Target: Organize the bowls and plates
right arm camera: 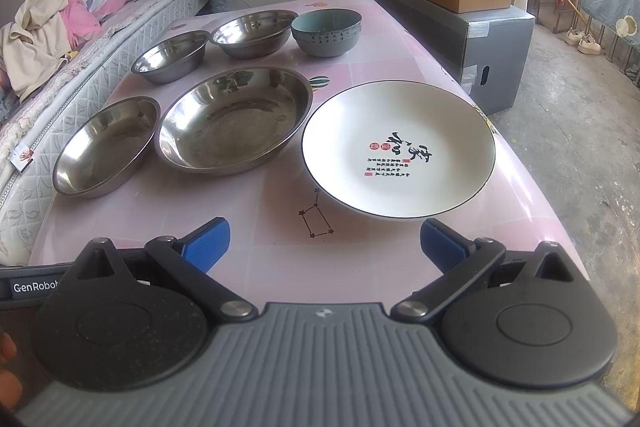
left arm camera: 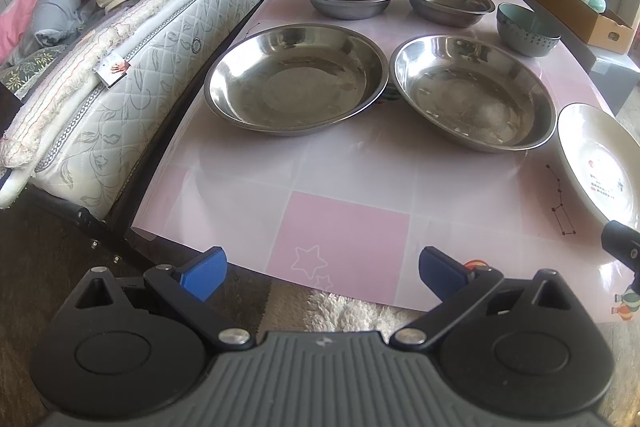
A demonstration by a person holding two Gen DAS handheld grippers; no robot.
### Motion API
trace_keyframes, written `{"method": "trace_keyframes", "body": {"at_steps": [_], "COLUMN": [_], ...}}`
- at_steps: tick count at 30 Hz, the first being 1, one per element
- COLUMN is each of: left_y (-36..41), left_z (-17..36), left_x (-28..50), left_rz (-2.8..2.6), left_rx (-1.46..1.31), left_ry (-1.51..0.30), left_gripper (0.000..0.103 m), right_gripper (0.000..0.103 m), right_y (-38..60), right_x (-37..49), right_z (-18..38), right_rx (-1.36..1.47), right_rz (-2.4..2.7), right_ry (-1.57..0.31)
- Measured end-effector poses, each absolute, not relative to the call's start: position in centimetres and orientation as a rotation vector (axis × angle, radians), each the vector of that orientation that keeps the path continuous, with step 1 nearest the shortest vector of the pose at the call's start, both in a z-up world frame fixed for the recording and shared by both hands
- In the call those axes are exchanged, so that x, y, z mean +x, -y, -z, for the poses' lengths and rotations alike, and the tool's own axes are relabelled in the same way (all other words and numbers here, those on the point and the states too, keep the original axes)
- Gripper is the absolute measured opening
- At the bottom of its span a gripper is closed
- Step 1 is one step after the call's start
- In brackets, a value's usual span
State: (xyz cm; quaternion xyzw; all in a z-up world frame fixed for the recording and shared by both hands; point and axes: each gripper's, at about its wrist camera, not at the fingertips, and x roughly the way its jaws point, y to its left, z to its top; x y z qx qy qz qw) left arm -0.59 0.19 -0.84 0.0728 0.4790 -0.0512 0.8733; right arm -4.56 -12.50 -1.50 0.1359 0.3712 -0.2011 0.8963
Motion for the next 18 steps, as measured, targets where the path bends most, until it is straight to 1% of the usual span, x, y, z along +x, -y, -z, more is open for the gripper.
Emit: {"method": "trace_keyframes", "body": {"at_steps": [18], "left_y": [-0.73], "left_z": [1.46], "left_x": [-0.45], "left_rz": [0.106], "left_rx": [0.15], "left_ry": [-1.015], "left_gripper": [0.103], "right_gripper": [0.102], "right_y": [12.22], "right_x": [-4.51], "right_z": [1.29], "right_rx": [0.265], "right_rz": [0.42], "right_ry": [-0.754]}}
